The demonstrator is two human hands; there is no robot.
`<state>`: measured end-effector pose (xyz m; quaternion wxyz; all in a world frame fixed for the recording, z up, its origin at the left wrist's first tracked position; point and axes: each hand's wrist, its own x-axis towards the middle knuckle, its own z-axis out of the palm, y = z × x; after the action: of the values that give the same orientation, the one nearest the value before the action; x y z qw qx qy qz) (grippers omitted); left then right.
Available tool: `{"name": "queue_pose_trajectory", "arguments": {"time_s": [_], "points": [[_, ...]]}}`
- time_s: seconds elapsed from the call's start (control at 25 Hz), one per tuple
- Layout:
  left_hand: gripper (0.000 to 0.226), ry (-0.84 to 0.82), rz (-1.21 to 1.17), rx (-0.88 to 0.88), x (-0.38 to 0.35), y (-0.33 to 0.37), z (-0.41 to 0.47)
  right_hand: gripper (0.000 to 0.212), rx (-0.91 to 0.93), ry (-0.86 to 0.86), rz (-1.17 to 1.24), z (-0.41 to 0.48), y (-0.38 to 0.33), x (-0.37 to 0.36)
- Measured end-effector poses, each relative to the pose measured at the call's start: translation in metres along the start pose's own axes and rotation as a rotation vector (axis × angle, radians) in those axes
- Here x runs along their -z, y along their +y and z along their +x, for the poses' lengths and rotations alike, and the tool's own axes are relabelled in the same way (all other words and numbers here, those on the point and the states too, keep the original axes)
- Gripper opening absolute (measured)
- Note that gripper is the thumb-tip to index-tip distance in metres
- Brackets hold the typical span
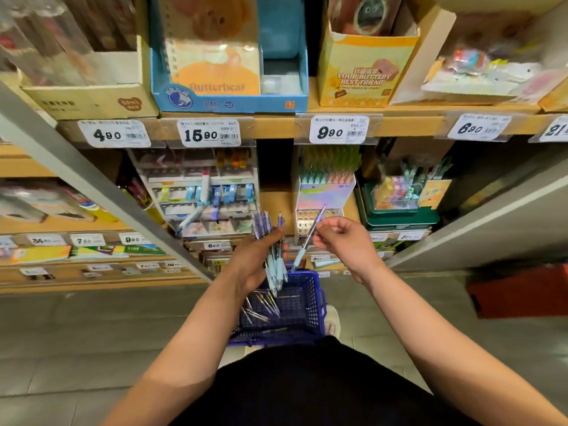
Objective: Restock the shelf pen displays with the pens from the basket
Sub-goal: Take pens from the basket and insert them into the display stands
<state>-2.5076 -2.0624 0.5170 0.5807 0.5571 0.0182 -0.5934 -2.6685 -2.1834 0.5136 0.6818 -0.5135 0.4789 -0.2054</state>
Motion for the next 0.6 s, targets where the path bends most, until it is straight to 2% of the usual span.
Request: {"name": "queue_pose_trajectory", "arguments": {"time_s": [0.24, 0.4, 0.6], "points": [[0.009, 0.007, -0.068, 0.006, -0.013, 0.003, 0.026, 0.003, 0.24, 0.234, -0.393, 0.068, -0.004, 0.011], [0.01, 0.044, -0.102, 0.008, -0.014, 0.003, 0.032, 0.008, 0.391, 0.227, -0.543, 0.098, 0.01, 0.006], [0.027, -0.004, -0.064, -0.059, -0.009, 0.003, 0.031, 0.013, 0.401, 0.195, -0.614, 0.117, 0.03, 0.002]]}}
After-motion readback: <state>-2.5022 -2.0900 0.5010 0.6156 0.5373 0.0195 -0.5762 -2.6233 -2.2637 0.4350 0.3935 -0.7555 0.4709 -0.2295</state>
